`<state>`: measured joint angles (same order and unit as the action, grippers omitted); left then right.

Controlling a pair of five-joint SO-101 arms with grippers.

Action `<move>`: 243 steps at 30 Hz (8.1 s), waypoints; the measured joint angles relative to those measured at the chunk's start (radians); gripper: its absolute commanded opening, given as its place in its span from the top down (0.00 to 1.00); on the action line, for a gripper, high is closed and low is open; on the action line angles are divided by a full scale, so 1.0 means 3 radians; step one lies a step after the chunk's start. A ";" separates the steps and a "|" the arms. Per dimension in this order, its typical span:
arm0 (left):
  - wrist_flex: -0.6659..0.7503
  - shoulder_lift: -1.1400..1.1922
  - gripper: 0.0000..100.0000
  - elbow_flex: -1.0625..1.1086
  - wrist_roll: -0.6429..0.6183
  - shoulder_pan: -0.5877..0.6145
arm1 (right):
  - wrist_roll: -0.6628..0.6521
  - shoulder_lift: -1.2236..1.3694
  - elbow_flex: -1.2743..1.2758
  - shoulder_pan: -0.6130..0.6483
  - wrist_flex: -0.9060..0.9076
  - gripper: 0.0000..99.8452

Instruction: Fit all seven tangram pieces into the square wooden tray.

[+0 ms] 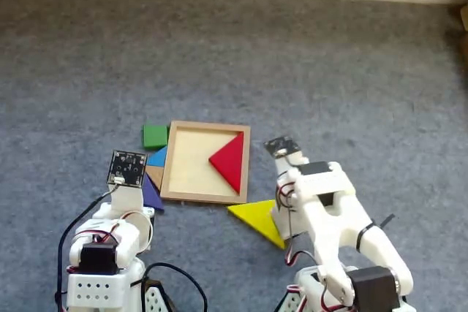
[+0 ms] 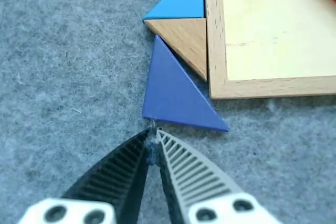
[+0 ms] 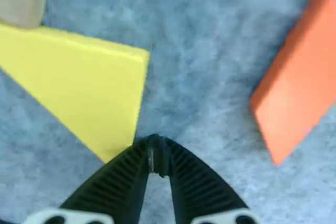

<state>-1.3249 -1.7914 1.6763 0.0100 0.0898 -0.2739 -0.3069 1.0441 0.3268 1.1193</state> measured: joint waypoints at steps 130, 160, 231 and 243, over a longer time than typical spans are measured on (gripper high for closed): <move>0.0000 0.0000 0.99 0.0000 0.0000 0.0000 | -0.0015 0.0394 -0.0194 0.1560 -0.0639 0.66; 0.0000 0.0000 0.99 0.0000 0.0000 0.0000 | 0.0123 -0.0568 0.0123 0.1463 -0.0522 0.66; 0.0000 -0.0005 0.99 0.0000 0.0000 0.0000 | -0.0302 -0.1212 0.0343 0.1442 -0.1698 0.79; 0.0000 -0.0005 0.99 0.0000 0.0000 0.0000 | -0.0486 -0.1156 0.0031 0.1442 -0.2087 0.79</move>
<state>-1.3249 -1.7929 1.6763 0.0100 0.0898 -0.4196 -0.6536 1.0533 0.7595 0.4933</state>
